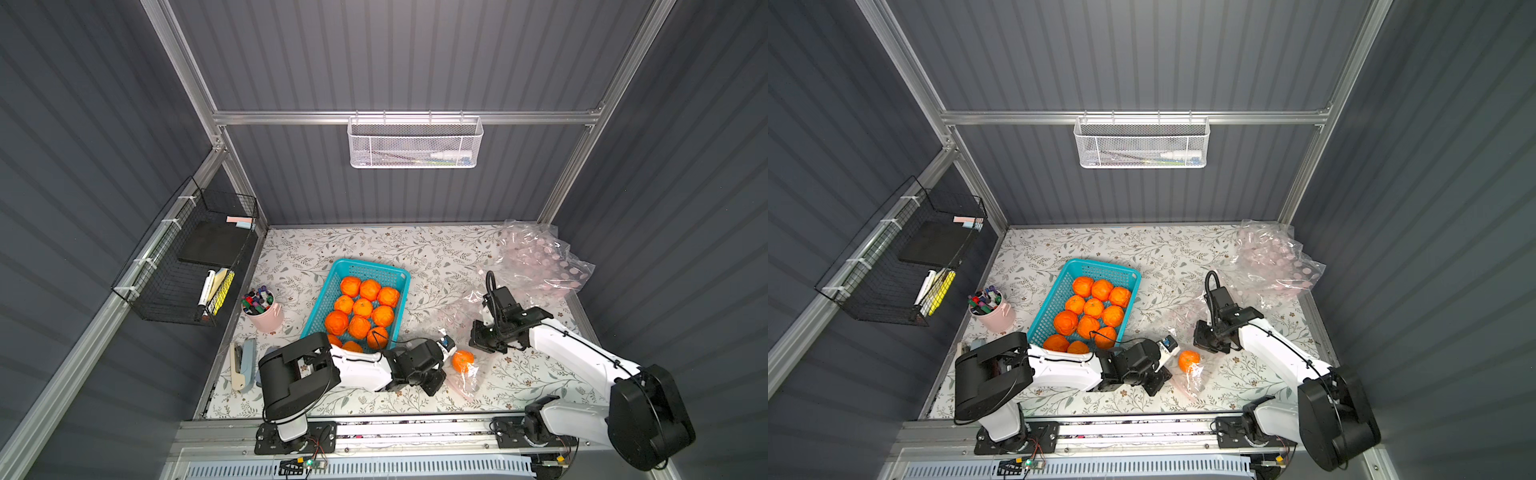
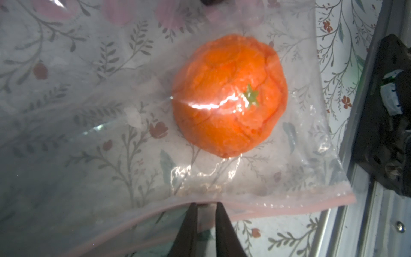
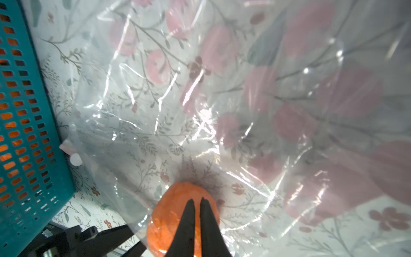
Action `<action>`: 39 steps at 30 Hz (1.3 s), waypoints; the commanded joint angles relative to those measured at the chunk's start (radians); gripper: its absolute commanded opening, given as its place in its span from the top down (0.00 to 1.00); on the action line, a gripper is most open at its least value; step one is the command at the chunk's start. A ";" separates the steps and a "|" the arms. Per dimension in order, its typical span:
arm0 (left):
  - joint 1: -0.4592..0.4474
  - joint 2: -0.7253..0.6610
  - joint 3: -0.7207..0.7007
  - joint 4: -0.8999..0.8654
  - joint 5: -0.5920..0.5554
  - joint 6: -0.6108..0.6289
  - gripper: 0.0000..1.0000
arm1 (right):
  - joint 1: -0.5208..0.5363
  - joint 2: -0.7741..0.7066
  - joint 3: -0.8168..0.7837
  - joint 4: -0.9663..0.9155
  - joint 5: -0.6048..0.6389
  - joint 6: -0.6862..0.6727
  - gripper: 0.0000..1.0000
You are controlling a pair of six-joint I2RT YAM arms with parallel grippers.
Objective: Open the zip-top bag and take out the orange
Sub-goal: Pick up the orange from the zipper food storage bag.
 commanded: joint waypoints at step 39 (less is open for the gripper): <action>-0.026 0.043 0.028 -0.022 0.040 0.028 0.45 | 0.040 0.259 -0.112 0.239 -0.095 0.065 0.98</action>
